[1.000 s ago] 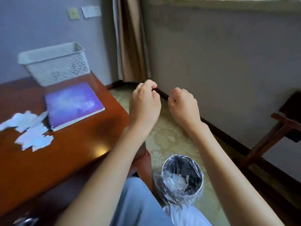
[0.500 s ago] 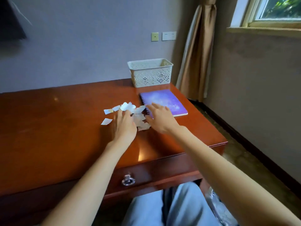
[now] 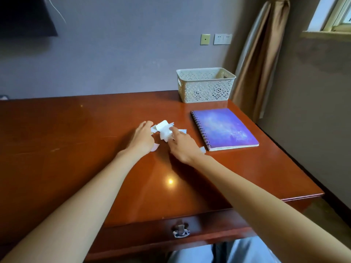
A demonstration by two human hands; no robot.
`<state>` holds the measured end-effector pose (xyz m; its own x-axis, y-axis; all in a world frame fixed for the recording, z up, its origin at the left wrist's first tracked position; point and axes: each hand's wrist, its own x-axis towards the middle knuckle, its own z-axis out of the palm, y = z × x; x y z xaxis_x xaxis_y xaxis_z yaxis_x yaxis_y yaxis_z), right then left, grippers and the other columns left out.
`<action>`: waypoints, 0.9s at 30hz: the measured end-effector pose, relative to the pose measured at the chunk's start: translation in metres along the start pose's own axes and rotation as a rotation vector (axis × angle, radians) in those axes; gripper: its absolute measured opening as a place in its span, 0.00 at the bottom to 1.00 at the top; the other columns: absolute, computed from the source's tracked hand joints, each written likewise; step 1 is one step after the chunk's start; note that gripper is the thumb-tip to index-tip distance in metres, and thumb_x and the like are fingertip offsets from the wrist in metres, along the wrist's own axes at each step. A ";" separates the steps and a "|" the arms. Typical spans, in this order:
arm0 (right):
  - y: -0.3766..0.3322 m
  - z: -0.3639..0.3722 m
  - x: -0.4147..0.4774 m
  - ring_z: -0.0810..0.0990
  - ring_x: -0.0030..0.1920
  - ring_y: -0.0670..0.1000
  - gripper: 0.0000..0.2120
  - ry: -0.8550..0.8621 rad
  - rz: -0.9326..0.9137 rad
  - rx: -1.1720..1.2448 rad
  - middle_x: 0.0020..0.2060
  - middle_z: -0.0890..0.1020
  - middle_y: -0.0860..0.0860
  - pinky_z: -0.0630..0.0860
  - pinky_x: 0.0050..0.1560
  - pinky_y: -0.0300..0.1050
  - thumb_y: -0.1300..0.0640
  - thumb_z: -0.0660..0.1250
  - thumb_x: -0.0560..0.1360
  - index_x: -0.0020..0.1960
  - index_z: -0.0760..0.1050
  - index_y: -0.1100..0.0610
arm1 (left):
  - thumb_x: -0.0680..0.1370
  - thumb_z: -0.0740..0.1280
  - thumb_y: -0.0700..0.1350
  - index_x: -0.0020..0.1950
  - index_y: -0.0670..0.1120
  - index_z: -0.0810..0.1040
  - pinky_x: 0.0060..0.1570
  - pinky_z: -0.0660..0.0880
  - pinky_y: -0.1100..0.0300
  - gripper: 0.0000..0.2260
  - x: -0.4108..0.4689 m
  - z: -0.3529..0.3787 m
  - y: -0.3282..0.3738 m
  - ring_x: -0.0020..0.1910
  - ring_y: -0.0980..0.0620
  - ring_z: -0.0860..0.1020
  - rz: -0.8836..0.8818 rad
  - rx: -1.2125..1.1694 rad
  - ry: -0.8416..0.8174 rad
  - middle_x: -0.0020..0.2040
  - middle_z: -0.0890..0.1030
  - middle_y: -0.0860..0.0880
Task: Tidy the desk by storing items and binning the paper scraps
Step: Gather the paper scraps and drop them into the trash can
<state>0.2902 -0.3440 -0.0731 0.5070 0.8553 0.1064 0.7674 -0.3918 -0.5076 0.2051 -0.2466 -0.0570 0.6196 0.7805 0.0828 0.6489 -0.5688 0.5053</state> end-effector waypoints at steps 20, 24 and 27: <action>0.022 0.001 0.007 0.77 0.56 0.58 0.16 0.150 -0.051 0.147 0.54 0.80 0.59 0.71 0.57 0.48 0.68 0.52 0.76 0.55 0.77 0.66 | 0.83 0.46 0.44 0.75 0.48 0.58 0.75 0.45 0.58 0.20 -0.026 0.020 -0.015 0.77 0.53 0.50 0.240 0.071 -0.250 0.78 0.53 0.50; 0.025 -0.006 -0.010 0.76 0.59 0.56 0.17 0.161 -0.045 0.193 0.56 0.81 0.58 0.69 0.55 0.40 0.71 0.55 0.73 0.55 0.79 0.66 | 0.83 0.46 0.43 0.75 0.46 0.59 0.74 0.46 0.59 0.19 -0.064 0.019 -0.003 0.77 0.52 0.50 0.199 0.041 -0.250 0.78 0.53 0.48; 0.028 -0.014 -0.021 0.78 0.59 0.57 0.18 0.188 0.003 0.289 0.55 0.82 0.60 0.70 0.54 0.38 0.74 0.55 0.70 0.54 0.78 0.69 | 0.83 0.47 0.44 0.75 0.46 0.58 0.74 0.48 0.58 0.20 -0.089 0.018 0.006 0.77 0.52 0.50 0.157 0.000 -0.255 0.78 0.54 0.48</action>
<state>0.3064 -0.3779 -0.0770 0.5933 0.7663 0.2467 0.6363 -0.2587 -0.7268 0.1614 -0.3244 -0.0770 0.8035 0.5924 -0.0589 0.5364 -0.6775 0.5032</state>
